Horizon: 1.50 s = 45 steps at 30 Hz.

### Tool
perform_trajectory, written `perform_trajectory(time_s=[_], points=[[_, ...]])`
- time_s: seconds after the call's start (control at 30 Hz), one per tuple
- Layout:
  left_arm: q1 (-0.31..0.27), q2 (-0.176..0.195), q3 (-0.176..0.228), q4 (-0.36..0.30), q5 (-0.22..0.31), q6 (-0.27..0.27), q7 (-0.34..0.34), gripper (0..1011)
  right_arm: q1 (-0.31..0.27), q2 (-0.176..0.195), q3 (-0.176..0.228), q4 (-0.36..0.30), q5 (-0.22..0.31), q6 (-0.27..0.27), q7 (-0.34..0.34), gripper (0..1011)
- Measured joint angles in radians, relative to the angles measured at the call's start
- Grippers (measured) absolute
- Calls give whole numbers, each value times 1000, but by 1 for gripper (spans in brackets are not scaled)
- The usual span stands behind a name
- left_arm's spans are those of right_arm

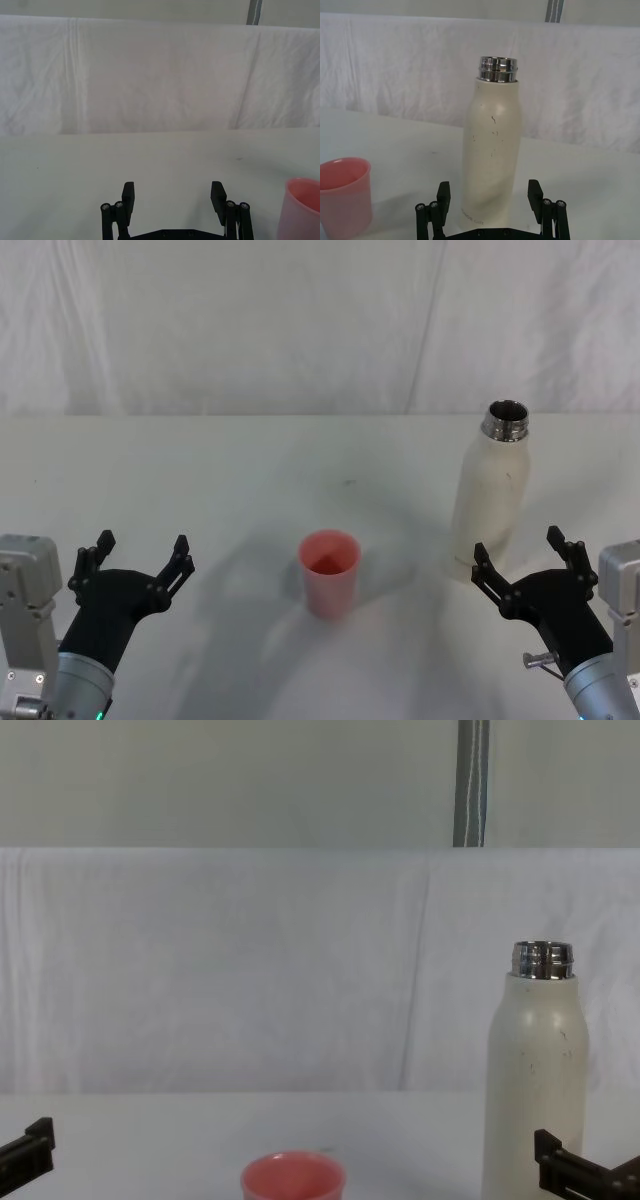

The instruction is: Grasp the thermos with one hand and pour water into the cup lid.

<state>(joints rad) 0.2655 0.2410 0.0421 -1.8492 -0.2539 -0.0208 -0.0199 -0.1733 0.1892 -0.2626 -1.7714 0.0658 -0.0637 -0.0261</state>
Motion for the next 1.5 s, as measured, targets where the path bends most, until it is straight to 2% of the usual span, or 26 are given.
perform_trajectory(time_s=[1.5], points=[[0,0,0,0,0,0,0,1001,0,0,0,0,0,0,0,1001]])
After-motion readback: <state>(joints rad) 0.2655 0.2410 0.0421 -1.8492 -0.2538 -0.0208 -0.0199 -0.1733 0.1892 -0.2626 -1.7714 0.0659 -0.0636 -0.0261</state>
